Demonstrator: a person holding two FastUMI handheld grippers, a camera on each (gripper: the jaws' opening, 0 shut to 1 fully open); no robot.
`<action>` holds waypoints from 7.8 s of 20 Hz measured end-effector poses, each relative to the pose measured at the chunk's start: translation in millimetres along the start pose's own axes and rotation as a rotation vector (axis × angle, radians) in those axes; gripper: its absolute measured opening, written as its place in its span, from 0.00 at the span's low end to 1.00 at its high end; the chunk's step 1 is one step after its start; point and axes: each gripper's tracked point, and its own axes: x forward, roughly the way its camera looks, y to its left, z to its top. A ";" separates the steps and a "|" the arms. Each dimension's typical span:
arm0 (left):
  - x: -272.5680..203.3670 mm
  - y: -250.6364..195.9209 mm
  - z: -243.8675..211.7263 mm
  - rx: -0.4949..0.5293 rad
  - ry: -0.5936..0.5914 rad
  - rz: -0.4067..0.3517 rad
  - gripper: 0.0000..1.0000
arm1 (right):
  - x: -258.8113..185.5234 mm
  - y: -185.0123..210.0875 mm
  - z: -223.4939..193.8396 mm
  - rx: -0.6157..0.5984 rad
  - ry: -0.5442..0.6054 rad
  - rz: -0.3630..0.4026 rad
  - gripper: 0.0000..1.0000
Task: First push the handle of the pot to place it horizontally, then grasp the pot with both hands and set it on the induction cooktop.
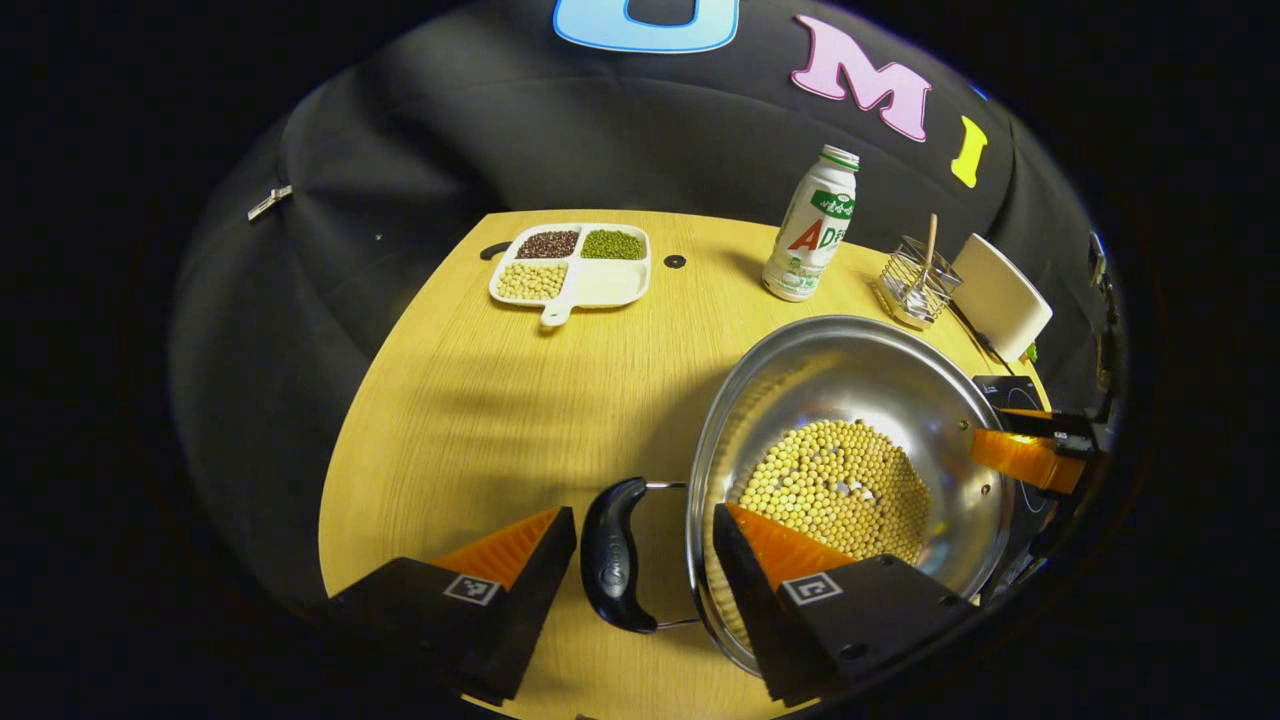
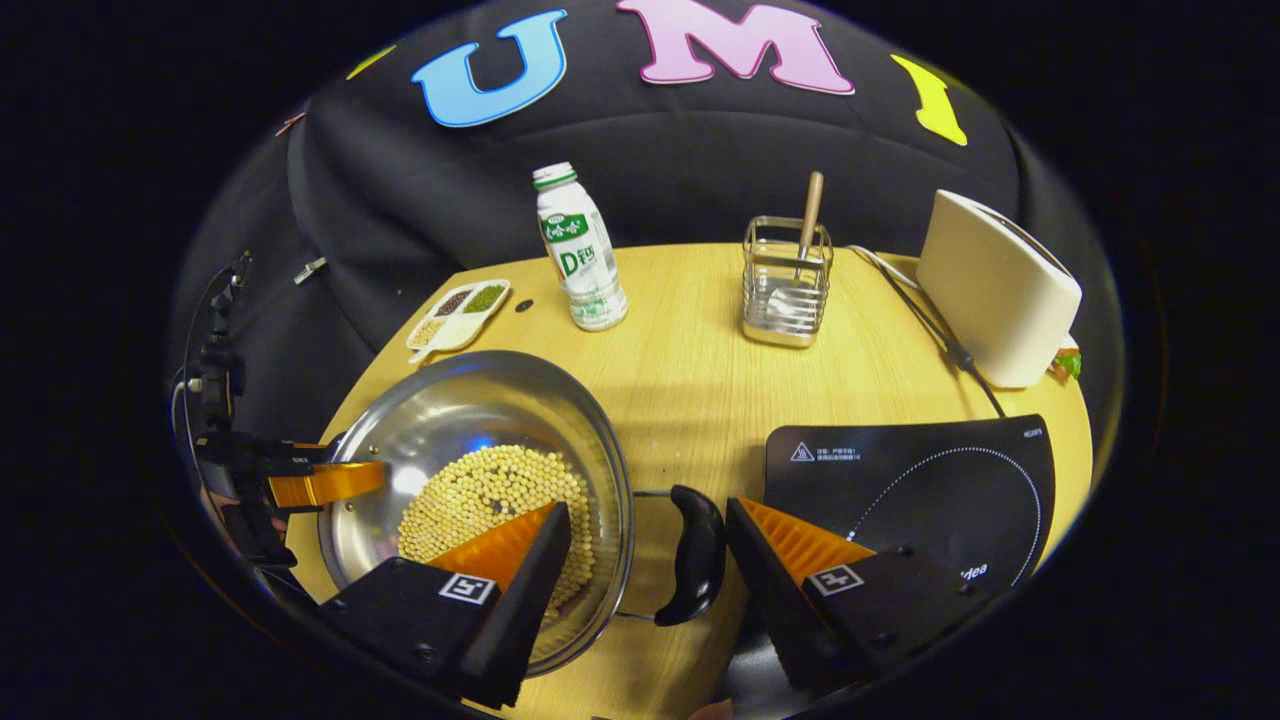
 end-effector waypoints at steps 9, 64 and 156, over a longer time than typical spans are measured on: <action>4.5 -2.4 -1.3 -0.011 0.012 -0.012 0.65 | 10.9 -11.6 -3.7 0.008 0.070 -0.071 0.65; -29.9 -332.5 9.2 0.030 0.066 -0.094 0.59 | -149.0 -308.6 -3.3 0.141 0.159 -0.155 0.53; -423.1 -257.8 83.5 0.100 -0.888 0.065 0.95 | -499.4 -149.0 136.7 -0.029 -0.912 -0.318 0.98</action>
